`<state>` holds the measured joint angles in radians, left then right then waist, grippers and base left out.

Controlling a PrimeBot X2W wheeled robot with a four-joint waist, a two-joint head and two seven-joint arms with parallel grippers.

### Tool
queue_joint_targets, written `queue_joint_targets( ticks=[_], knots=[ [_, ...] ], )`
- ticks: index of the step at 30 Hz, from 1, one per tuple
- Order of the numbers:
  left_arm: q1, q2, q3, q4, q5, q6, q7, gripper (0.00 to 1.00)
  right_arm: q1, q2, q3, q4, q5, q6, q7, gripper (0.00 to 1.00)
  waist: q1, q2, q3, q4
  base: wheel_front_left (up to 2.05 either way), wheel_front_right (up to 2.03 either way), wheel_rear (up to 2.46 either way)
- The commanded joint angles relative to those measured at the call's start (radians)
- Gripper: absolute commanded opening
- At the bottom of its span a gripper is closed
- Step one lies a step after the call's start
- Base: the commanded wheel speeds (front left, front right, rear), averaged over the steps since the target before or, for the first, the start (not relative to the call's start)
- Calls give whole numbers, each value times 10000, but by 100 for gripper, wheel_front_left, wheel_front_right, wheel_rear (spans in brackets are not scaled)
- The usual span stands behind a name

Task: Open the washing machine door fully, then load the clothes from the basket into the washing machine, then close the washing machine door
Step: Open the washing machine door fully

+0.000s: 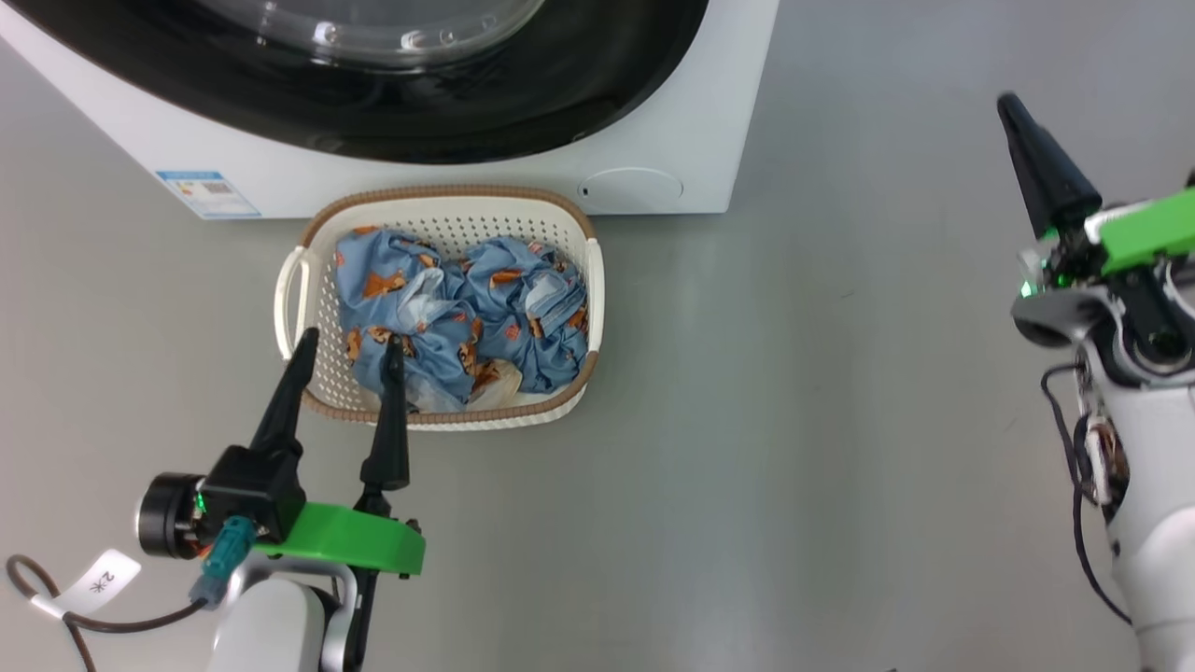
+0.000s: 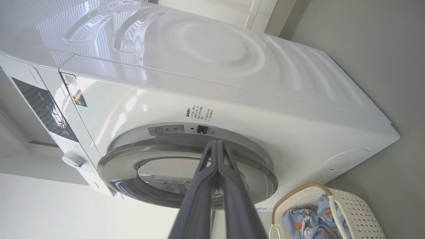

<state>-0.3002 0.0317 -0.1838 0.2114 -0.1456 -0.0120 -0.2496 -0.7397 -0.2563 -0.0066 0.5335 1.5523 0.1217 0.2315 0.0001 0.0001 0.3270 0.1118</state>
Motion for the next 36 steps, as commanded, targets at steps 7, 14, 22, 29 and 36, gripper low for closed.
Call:
queue_joint_targets(
  ticks=[7,14,22,29,36],
  knots=[
    [-549,185,-11,-507,-151,184,-122,100,-2043,173,282,647,869,90,1524,0,-1,-1,753,360,0,0,0],
    [-826,185,-273,-623,-288,312,-122,100,-3850,346,446,1436,1035,90,2120,0,-1,-1,1240,588,0,0,0],
    [-1096,185,-546,-672,-446,409,-122,100,-5486,471,795,2261,801,90,2405,0,-1,-1,1680,865,0,0,0],
    [-1319,185,-901,-770,-704,587,-122,100,-6881,598,1160,3268,410,90,2440,0,-1,-1,2090,1229,0,0,0],
    [-1436,185,-1181,-863,-930,750,-122,100,-7919,694,1419,4191,64,90,2373,0,-1,-1,2364,1521,0,0,0]
  ],
)
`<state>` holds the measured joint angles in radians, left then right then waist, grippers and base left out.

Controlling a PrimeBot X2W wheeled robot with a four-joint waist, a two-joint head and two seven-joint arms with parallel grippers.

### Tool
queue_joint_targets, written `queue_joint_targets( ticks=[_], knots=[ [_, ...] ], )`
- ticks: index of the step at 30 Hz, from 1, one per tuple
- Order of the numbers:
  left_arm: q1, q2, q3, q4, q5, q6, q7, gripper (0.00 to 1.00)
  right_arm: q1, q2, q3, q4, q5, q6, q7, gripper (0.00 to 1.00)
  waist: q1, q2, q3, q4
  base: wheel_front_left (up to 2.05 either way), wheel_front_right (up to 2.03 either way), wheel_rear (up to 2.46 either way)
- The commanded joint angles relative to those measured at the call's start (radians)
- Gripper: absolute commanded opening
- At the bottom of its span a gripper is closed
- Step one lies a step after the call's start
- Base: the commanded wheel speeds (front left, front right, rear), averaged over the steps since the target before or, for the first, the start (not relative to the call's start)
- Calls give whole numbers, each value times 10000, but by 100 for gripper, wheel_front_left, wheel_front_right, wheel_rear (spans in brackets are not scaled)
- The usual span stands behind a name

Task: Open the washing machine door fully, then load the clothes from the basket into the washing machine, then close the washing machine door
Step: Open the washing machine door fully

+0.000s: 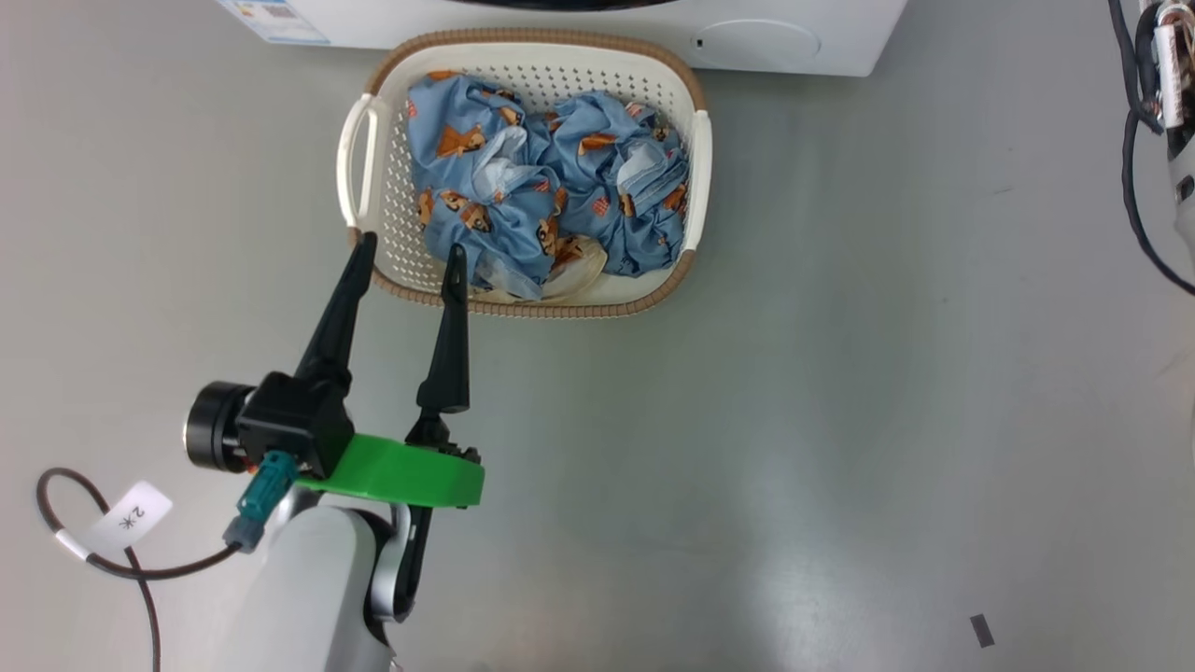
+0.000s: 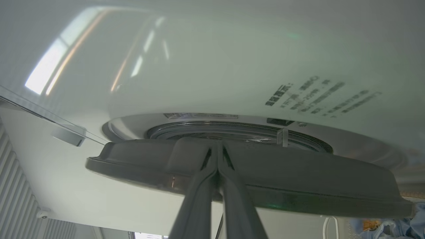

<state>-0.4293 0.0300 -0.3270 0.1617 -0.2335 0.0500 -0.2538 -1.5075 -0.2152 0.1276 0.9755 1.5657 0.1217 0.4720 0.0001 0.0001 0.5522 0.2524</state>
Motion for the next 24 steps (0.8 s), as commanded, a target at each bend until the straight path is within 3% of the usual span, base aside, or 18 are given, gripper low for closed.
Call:
queue_joint_targets(
  ticks=[1,11,24],
  knots=[
    [-157,202,224,-379,-75,146,-80,100,-366,291,124,-116,-132,90,-39,0,-1,-1,151,146,0,0,0],
    [-259,202,-8,-478,-294,295,-80,100,-1243,428,620,864,-709,90,-19,0,-1,-1,438,405,0,0,0],
    [-258,202,-88,-488,-416,408,-80,100,-1375,473,898,1151,-880,90,503,0,-1,-1,403,507,0,0,0]
  ],
)
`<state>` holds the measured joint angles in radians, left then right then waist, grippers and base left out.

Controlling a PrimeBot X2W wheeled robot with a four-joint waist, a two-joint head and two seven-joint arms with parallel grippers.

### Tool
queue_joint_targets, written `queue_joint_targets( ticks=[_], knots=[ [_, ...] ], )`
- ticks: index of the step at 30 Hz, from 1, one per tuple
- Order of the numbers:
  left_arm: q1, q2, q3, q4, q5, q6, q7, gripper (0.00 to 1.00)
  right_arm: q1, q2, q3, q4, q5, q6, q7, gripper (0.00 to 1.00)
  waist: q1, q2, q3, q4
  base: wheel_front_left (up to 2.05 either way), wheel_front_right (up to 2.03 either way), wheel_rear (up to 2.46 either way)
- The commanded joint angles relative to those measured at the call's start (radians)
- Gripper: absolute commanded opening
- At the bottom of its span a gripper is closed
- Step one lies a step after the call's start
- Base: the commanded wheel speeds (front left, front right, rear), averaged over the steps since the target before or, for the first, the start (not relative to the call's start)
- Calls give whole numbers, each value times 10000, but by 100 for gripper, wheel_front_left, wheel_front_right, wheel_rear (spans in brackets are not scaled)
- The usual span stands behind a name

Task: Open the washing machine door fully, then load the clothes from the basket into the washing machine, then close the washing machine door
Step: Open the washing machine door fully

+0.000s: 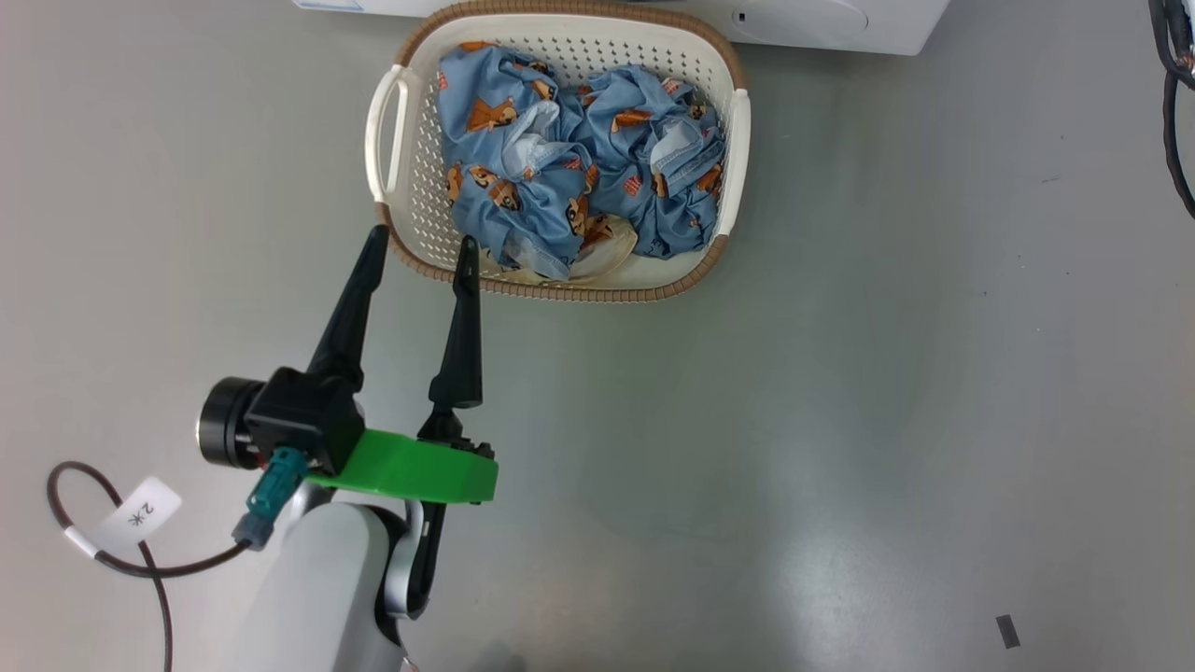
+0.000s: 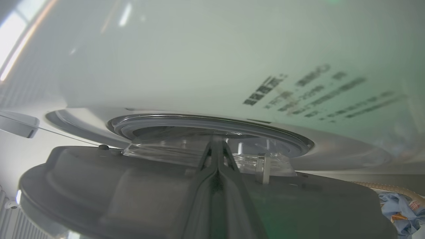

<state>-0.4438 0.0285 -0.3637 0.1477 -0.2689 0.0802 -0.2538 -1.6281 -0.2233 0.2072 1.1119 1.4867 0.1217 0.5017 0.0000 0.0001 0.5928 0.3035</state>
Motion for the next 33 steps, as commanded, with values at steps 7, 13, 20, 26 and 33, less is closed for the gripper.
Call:
queue_joint_targets(
  ticks=[7,13,20,26,33],
  knots=[
    [-93,217,323,-337,-53,118,-80,100,52,507,192,-191,-16,90,887,0,0,-1,-50,-86,0,0,0],
    [-89,217,370,-290,-25,105,-80,100,379,494,266,-377,87,90,1532,0,0,-1,-118,-182,0,0,0],
    [-42,217,464,-233,44,83,-80,100,900,519,249,-773,307,90,2148,0,0,-1,-286,-295,0,0,0],
    [52,217,572,-198,100,62,-80,100,1423,588,221,-1239,529,90,2651,0,0,-1,-455,-397,0,0,0],
    [207,217,674,-146,151,39,-80,100,2151,712,168,-1843,813,90,3141,0,0,-1,-705,-504,0,0,0]
  ],
)
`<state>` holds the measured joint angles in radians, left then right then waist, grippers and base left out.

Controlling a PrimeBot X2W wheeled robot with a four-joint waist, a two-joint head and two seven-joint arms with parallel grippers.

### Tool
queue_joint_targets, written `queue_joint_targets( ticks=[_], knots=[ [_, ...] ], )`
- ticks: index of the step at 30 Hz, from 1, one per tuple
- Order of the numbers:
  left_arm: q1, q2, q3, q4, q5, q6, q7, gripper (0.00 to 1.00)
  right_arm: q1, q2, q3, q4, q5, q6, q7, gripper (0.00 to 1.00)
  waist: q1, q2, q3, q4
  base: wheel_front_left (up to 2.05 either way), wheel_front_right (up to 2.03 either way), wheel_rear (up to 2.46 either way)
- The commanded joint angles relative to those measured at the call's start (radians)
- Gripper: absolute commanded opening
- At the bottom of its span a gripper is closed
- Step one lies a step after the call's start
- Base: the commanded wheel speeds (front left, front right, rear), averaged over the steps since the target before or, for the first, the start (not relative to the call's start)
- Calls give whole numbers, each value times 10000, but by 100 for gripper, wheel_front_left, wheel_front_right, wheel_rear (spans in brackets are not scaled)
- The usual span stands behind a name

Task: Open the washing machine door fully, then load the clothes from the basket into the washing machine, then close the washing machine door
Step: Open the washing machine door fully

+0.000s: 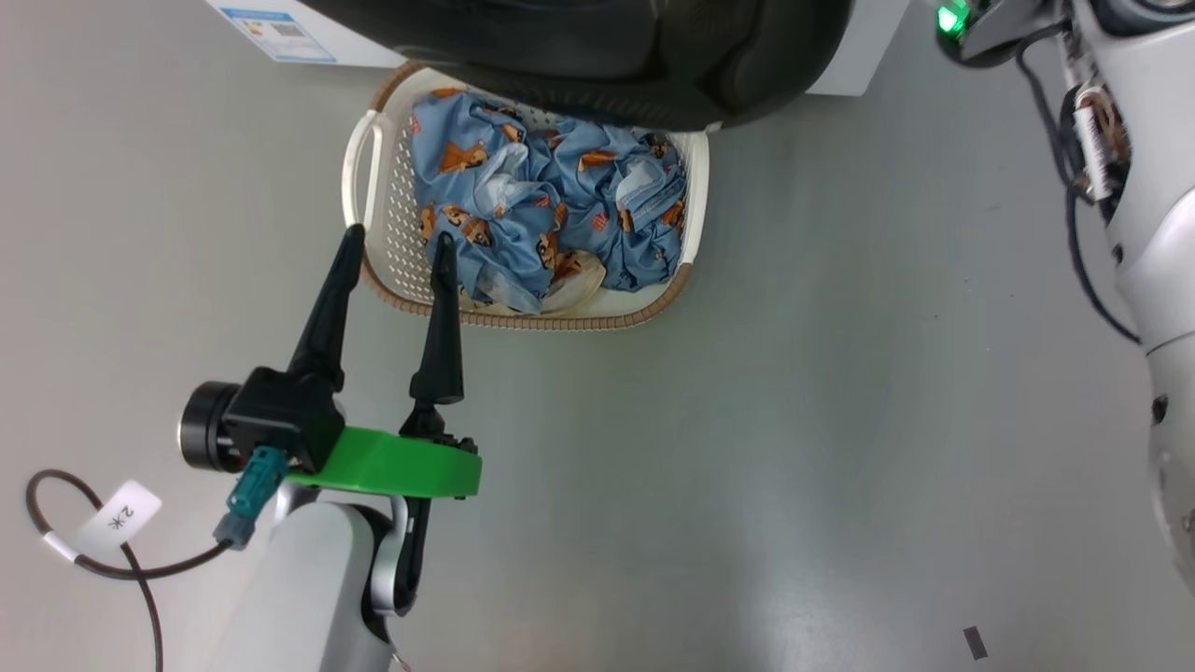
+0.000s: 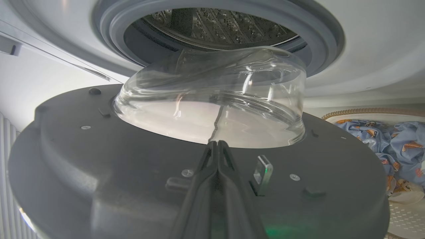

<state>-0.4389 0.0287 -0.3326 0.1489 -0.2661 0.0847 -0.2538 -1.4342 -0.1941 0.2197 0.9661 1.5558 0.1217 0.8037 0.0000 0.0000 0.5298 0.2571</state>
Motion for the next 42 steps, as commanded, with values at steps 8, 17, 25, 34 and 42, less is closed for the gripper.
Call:
queue_joint_targets(
  ticks=[8,17,25,34,42],
  knots=[
    [353,215,533,-64,193,-75,-80,100,1197,647,-43,-1092,513,90,572,0,0,0,-476,-145,0,0,0],
    [611,215,658,18,241,-132,-80,100,2295,881,-7,-1828,861,90,962,0,0,0,-942,-225,0,0,0],
    [849,215,723,115,274,-207,-80,100,3251,1097,130,-2324,1138,90,1112,0,0,0,-1415,-203,0,0,0],
    [1135,215,761,235,308,-329,-80,100,4152,1331,553,-2714,1497,90,1205,0,0,0,-1918,-95,0,0,0],
    [1353,215,793,272,317,-408,-80,100,4686,1418,1124,-2934,1912,90,1096,0,0,0,-2189,66,0,0,0]
  ],
)
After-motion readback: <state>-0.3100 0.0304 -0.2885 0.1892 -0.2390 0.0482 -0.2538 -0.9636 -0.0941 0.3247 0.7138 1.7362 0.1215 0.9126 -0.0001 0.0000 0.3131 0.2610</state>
